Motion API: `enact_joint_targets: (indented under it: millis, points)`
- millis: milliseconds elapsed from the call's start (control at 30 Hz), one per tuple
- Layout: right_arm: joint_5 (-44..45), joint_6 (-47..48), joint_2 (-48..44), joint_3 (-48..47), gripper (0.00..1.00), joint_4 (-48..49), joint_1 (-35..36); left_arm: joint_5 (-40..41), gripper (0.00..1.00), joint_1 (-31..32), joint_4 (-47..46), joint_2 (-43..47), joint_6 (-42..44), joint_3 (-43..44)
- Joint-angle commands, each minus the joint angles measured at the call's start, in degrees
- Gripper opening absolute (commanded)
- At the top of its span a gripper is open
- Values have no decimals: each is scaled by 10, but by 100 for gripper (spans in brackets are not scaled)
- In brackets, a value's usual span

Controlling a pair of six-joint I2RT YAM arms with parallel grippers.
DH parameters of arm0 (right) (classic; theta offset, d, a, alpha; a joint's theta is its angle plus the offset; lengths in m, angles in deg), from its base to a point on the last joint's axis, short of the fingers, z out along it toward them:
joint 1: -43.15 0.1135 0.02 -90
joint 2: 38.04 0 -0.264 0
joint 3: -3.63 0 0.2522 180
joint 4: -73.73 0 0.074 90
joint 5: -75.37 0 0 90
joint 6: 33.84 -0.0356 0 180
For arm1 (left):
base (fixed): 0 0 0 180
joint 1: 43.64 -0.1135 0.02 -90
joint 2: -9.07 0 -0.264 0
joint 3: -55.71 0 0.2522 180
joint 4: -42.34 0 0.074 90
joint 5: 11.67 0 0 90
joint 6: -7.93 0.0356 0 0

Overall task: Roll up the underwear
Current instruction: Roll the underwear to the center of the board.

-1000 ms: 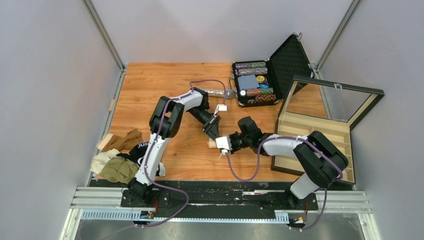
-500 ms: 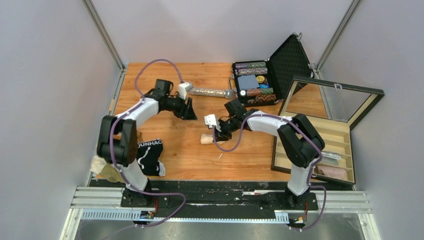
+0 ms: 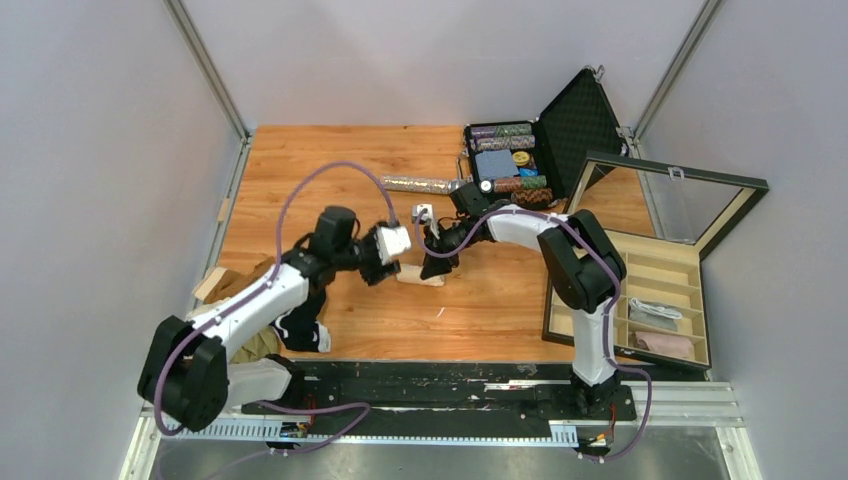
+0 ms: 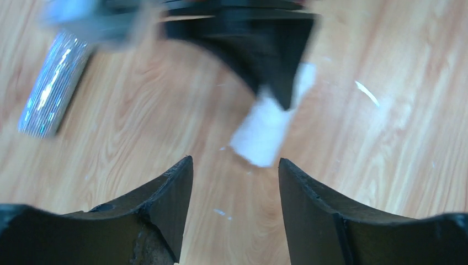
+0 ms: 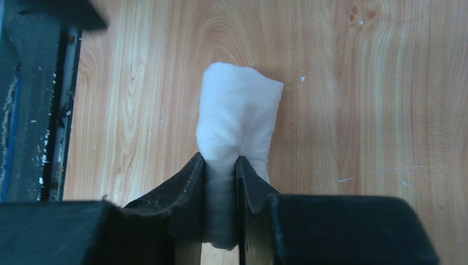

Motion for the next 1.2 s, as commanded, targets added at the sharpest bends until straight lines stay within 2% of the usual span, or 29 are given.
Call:
enact_joint_targets:
  millis: [0, 100, 233, 333, 433, 633, 833, 933, 1033, 1167]
  points:
    - [36, -48, 68, 19, 0, -80, 9, 20, 66, 78, -94, 45, 282, -103]
    - [35, -49, 79, 13, 0, -80, 7, 38, 67, 133, -145, 24, 303, -129]
    - [23, -61, 81, 15, 0, -80, 4, 99, 68, 175, -220, -32, 280, -137]
    - [10, -66, 87, 17, 0, -83, 3, 137, 68, 183, -263, -67, 272, -133]
    - [0, -74, 93, 23, 0, -83, 1, 144, 68, 183, -275, -89, 303, -136]
    - [-1, -79, 107, 22, 0, -81, -2, 126, 66, 183, -236, -111, 367, -128]
    - [-2, -86, 130, 20, 0, -81, -7, 73, 62, 183, -124, -101, 407, -105]
    - [-10, -90, 140, 22, 1, -81, -12, 97, 60, 183, -94, -130, 404, -80]
    - [-10, -103, 151, 18, 2, -81, -19, 166, 57, 183, -93, -186, 410, -53]
    - [-10, -102, 153, 16, 3, -81, -25, 194, 52, 176, -71, -245, 428, -21]
